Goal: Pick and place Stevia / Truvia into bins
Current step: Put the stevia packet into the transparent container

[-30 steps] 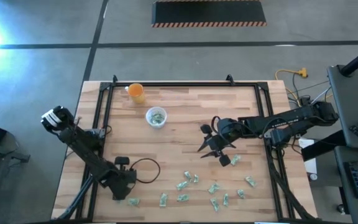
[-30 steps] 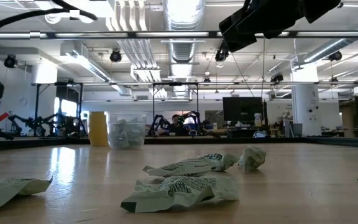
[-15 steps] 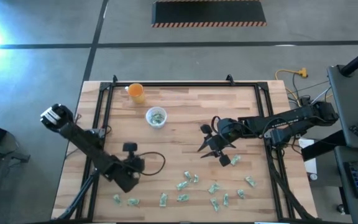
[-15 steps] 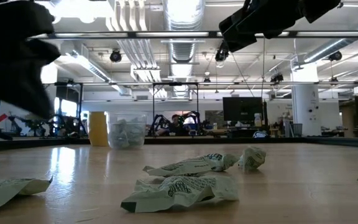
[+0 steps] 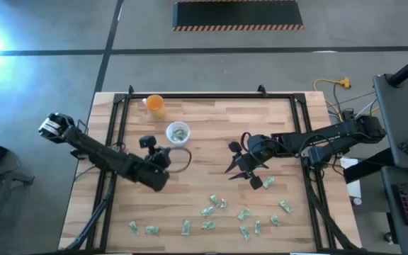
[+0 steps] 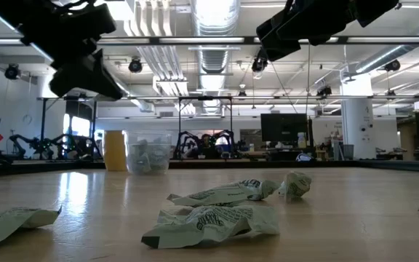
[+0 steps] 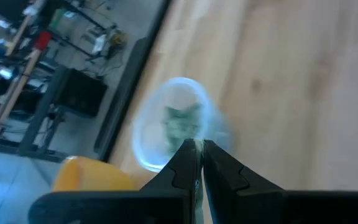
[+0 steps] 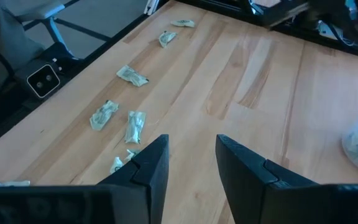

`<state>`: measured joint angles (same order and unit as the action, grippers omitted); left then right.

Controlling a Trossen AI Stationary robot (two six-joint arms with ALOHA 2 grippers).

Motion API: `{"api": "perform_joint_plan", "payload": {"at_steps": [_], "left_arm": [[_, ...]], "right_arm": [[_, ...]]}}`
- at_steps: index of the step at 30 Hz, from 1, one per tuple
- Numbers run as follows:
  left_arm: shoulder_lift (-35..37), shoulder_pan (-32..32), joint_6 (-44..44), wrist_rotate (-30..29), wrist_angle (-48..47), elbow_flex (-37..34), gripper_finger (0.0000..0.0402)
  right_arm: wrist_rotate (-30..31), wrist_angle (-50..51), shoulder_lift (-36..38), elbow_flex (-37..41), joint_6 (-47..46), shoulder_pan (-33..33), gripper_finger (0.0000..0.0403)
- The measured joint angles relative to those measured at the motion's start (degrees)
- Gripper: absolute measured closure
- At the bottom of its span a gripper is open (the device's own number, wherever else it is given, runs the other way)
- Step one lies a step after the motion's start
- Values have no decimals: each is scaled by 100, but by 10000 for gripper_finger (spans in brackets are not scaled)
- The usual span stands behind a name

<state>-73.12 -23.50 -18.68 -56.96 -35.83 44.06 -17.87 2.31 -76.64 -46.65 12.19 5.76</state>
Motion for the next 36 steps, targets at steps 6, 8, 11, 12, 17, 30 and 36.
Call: {"api": "perform_joint_plan", "payload": {"at_steps": [6,8,11,12,17,30,36], "left_arm": [[489,736,1201,162,1063,-159,399],[601,971,1734,494,1640,-263,399],[704,1349,2394,1155,2462,-358,399],[717,1485,2534,1360,2625,-360,399],[653,2196,2845,2116,3022,-363,399],[-141,3289,2968,3280,3249,-368,399],[-296,3400,2993,3348,3440,-368,399]], "right_arm": [[0,4,0,2,-2,0,280],[0,6,0,2,-2,0,280],[0,9,0,2,-24,0,280],[0,13,0,3,-24,0,280],[0,35,-2,4,-24,0,280],[-2,42,-2,4,-24,0,280],[-2,42,-2,4,-24,0,280]]}}
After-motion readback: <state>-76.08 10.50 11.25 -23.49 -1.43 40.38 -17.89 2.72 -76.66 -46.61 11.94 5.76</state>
